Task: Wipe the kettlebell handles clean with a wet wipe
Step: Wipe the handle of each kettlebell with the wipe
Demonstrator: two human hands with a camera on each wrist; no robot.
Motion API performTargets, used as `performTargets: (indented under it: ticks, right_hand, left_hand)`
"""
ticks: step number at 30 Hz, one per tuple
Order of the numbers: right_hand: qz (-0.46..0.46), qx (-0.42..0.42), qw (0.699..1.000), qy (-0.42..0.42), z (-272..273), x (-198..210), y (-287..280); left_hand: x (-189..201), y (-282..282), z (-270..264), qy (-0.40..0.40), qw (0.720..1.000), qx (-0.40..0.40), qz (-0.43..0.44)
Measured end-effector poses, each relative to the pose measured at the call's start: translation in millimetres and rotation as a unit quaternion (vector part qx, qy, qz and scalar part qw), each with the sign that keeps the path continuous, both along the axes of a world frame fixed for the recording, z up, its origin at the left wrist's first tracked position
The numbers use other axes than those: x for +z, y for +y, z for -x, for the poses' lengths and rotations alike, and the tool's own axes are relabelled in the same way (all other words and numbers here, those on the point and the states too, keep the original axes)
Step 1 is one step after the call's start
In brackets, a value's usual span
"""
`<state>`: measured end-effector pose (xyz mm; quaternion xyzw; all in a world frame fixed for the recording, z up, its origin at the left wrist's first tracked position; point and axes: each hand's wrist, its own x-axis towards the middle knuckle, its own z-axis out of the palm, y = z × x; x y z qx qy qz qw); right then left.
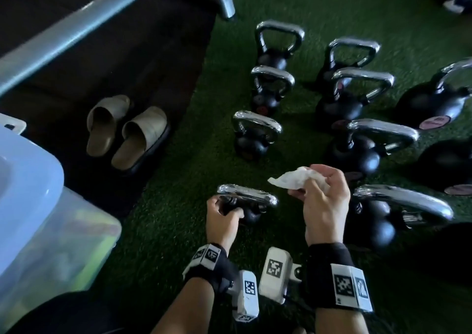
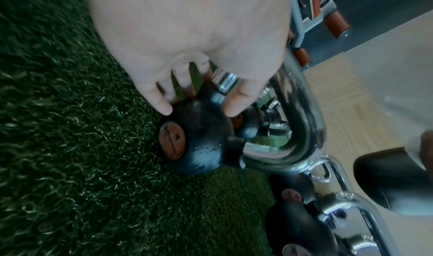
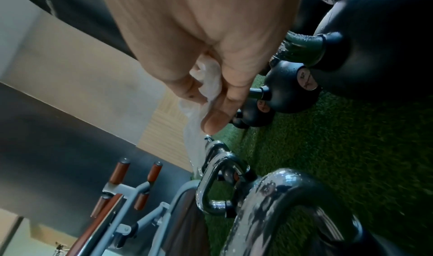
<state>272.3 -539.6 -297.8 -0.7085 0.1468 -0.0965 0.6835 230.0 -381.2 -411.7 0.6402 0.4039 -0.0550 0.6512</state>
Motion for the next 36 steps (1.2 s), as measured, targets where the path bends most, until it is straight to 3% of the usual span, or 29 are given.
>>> performTargets:
  ticks: [4, 8, 12, 16, 25, 30, 36]
  right_hand:
    - [0.161, 0.013, 0.986, -0.036, -1.2, -17.9, 8.1]
    - [0.224, 0.038, 0.971, -0.08, 10.1, -16.3, 19.3]
    - [0.293, -0.001, 0.946, -0.14, 20.0, -22.3, 31.1]
    - [0.31, -0.017, 0.937, -0.16, 26.0, -39.4, 43.5]
    - [0.383, 0.048, 0.909, -0.157, 30.5, -61.5, 77.7]
    - [0.388, -0.012, 0.911, -0.14, 34.8, -72.3, 60.5]
    - [0.384, 0.003, 0.905, -0.183, 34.6, -77.8, 56.2]
  left_hand:
    - [-20.4, -5.3, -4.5, -0.06, 0.996, -0.038, -0.053]
    - [-27.7, 3.7, -8.5, -0.058, 0.988, -0.1, -0.1]
    - [-31.3, 7.5, -8.8, -0.038, 0.984, -0.128, -0.122]
    - [-41.0, 7.9, -14.9, -0.032, 0.983, -0.151, -0.104]
    - [-53.7, 10.2, -21.1, -0.035, 0.977, -0.187, -0.097]
    - [-53.6, 12.5, -20.5, -0.038, 0.975, -0.189, -0.109]
    - [-52.0, 14.1, -20.9, -0.04, 0.974, -0.199, -0.105]
